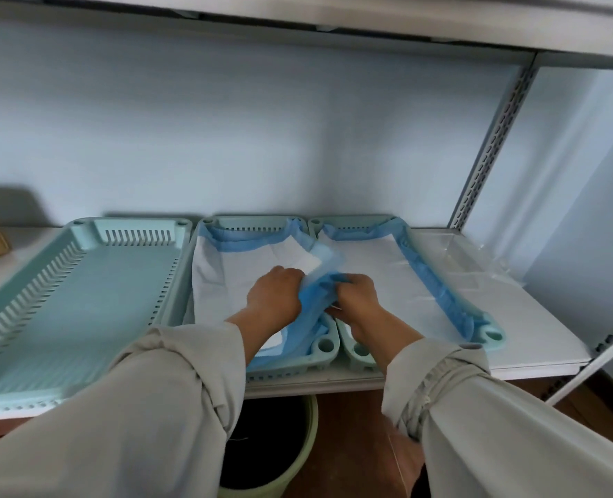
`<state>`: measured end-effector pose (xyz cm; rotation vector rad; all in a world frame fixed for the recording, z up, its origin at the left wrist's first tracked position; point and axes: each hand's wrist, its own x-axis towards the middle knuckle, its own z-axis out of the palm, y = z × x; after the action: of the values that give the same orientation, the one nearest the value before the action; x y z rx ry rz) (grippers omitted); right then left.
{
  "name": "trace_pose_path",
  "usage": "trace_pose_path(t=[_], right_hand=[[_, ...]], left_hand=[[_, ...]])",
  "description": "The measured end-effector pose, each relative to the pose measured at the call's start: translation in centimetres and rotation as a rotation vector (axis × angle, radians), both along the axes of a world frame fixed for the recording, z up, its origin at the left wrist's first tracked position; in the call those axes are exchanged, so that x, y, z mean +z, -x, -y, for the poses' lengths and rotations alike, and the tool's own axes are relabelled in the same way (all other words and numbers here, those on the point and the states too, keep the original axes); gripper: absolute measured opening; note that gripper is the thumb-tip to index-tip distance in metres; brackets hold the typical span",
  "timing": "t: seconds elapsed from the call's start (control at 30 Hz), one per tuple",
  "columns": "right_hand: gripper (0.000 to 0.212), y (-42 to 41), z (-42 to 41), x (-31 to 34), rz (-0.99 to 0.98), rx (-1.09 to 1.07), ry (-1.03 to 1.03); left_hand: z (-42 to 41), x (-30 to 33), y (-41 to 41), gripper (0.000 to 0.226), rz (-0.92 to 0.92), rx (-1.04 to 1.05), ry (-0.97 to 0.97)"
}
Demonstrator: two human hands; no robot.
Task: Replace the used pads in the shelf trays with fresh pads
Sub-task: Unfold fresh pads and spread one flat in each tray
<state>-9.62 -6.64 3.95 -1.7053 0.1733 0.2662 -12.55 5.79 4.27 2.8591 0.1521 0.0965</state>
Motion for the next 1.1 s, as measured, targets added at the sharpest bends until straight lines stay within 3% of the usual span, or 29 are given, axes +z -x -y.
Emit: trace_pose_path(t=[0.07,0.13,0.27,0.4,0.6,0.7,0.8,0.87,1.0,1.1], right_hand=[[0.031,-0.3,1.1,0.3,-0.040,-0.085,-0.106],[0.029,0.0,1.9,0.3,-0.099,-0.130,-0.148],[0.027,1.5,2.0,-0.5,-0.196,-0.015,-0.099],[0.029,1.3,2.2,-0.7,-0.199,-0.040,-0.102],[0.041,0.1,2.9,-0.7,-0.215,-0.036,-0.014],[0.033,-0.3,2.3,-0.9,-0.186,-0.001,0.109],[0.033,-0.6,1.9,-1.4,-0.084,-0.012,0.218],[0.029,-0.7,1.8,-1.3,-0.031,-0.054,0.193],[0.028,-1.1,2.7,-0.9,-0.015,-0.115,0.166],[0.027,-1.1,2.9,-1.2,-0.056,-0.149,0.153]], left_hand=[[-0.3,0.2,0.2,0.040,-0.020,0.017,-0.204],[-0.4,0.1,0.5,0.040,-0.069,0.018,-0.284],[0.6,-1.1,0.0,0.043,-0.171,-0.036,-0.076],[2.1,-1.6,-0.1,0.033,-0.199,-0.049,-0.052],[3.0,-1.9,-0.2,0.036,-0.260,-0.075,-0.030],[3.0,-1.9,0.0,0.050,-0.333,-0.083,0.104],[2.3,-2.0,0.3,0.084,-0.445,-0.062,0.372],[1.3,-2.0,0.9,0.095,-0.497,-0.112,0.310],[-1.8,-1.3,1.8,0.059,-0.475,-0.084,0.377],[-3.9,-0.9,2.3,0.035,-0.431,-0.123,0.262]])
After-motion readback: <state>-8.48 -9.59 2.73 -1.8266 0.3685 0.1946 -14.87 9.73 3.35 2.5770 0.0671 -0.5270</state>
